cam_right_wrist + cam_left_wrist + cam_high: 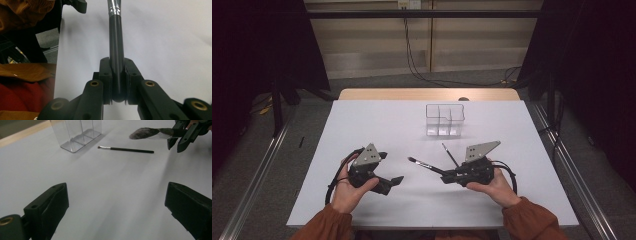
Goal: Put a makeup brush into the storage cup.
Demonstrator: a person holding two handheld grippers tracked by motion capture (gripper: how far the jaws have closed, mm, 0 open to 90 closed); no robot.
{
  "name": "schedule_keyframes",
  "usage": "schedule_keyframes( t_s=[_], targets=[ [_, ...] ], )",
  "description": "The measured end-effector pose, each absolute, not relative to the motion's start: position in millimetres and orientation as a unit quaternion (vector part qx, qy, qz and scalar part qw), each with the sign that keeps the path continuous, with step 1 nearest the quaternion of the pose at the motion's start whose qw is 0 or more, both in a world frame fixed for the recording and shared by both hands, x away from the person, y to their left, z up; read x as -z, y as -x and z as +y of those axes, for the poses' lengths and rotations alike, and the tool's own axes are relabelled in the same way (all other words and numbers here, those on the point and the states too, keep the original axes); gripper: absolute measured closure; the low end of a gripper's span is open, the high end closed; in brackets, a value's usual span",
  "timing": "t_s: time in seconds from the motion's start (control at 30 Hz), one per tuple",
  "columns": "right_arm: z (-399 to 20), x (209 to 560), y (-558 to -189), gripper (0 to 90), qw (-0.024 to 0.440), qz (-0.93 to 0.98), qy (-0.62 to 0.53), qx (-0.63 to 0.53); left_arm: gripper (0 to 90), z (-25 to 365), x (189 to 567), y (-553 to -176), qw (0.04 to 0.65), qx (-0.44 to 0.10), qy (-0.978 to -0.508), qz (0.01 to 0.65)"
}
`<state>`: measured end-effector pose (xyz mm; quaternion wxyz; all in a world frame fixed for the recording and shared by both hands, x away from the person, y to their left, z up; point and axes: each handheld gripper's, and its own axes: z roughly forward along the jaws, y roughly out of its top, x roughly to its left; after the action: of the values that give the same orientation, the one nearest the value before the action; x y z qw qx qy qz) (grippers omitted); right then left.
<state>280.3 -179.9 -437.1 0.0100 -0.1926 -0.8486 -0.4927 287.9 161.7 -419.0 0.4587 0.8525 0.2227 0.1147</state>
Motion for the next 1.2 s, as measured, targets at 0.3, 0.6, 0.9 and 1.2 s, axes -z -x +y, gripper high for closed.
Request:
schedule_keyframes(
  t_s=[0.3,0.6,0.9,1.2],
  targets=[
    [-181.8,435.3,-279.7,79.7,-0.007,-0.831,0.192,0.523,4.7,156.6,419.6,-285.2,0.474,-0.112,-0.845,0.223],
    [-181.9,432.6,-278.9,79.7,-0.029,-0.820,0.179,0.543,5.6,149.4,422.0,-283.1,0.523,-0.128,-0.812,0.223],
    [-182.0,431.4,-280.1,79.7,-0.034,-0.814,0.179,0.552,8.1,134.8,421.8,-283.8,0.560,-0.086,-0.793,0.224],
    [-181.0,432.2,-281.3,79.6,-0.031,-0.814,0.179,0.551,8.1,114.9,419.3,-283.8,0.564,-0.074,-0.798,0.201]
  ],
)
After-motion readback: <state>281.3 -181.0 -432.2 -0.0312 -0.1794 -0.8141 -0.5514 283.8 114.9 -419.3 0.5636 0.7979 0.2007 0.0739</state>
